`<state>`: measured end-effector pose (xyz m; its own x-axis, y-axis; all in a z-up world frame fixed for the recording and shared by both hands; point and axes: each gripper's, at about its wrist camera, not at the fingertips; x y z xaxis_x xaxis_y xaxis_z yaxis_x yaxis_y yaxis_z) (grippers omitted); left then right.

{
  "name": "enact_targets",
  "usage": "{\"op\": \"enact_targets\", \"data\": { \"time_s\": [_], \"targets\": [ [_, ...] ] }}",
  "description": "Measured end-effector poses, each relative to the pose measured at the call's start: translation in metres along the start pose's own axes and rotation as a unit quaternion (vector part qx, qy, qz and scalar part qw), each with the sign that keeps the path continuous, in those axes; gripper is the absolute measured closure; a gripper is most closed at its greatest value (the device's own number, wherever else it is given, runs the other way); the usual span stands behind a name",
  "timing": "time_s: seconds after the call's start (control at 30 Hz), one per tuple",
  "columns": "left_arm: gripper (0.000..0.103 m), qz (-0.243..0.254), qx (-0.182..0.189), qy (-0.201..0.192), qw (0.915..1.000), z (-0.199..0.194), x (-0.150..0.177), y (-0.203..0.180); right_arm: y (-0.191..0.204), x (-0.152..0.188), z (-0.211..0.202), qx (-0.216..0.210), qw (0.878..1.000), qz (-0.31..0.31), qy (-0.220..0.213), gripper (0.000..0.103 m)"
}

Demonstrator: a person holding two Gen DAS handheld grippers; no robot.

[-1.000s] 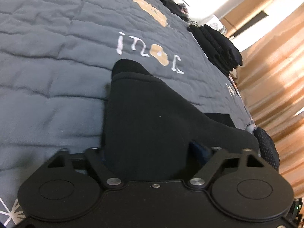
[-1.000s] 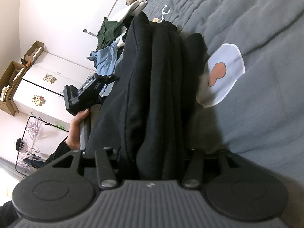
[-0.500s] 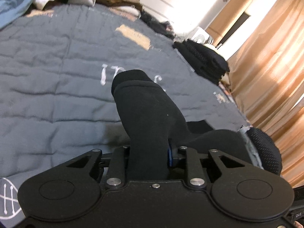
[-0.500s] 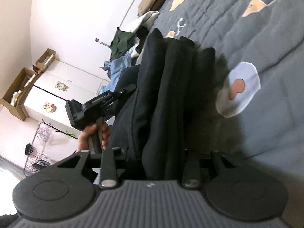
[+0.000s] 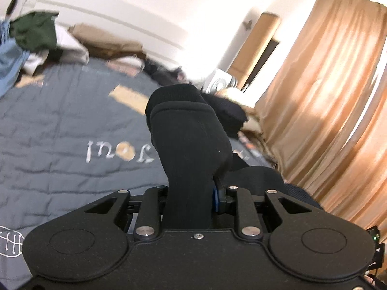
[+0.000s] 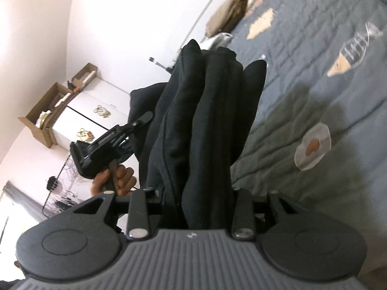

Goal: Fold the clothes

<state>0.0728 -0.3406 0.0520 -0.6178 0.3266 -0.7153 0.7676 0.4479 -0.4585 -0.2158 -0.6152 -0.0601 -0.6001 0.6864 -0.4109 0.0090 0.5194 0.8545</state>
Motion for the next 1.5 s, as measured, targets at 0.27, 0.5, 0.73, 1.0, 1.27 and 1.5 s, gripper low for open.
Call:
{"op": "enact_targets", "data": {
  "time_s": [0.27,0.5,0.73,1.0,1.27,1.5],
  "targets": [
    [0.080,0.020,-0.014,-0.024,0.9994,-0.026,0.009,-0.071,0.013,0.012,-0.045,-0.018,1.000,-0.012,-0.004,0.068],
    [0.080,0.022,-0.006,-0.047,0.9986,-0.035,0.029,-0.125,0.021,0.021,-0.099,-0.012,1.000,-0.027,-0.002,0.068],
    [0.080,0.023,0.007,-0.068,0.9974,-0.030,0.044,-0.179,0.026,0.019,-0.157,0.004,0.999,-0.049,-0.003,0.068],
    [0.080,0.028,0.034,-0.078,0.9960,0.004,0.048,-0.239,0.015,0.003,-0.230,0.029,0.998,-0.056,-0.011,0.068],
    [0.080,0.029,0.069,-0.071,0.9947,0.077,0.033,-0.299,-0.008,-0.023,-0.301,0.072,0.995,-0.055,-0.033,0.069],
    [0.080,0.030,0.087,-0.035,0.9952,0.168,0.013,-0.342,-0.047,-0.059,-0.357,0.118,0.991,-0.037,-0.054,0.069]
  ]
}}
Point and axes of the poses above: each gripper's, at about its wrist camera, not at the fingertips, and z roughly the way its jaws point, y to its left, x to its underside, and after that the axes turned 11 degrees about y, right-handed
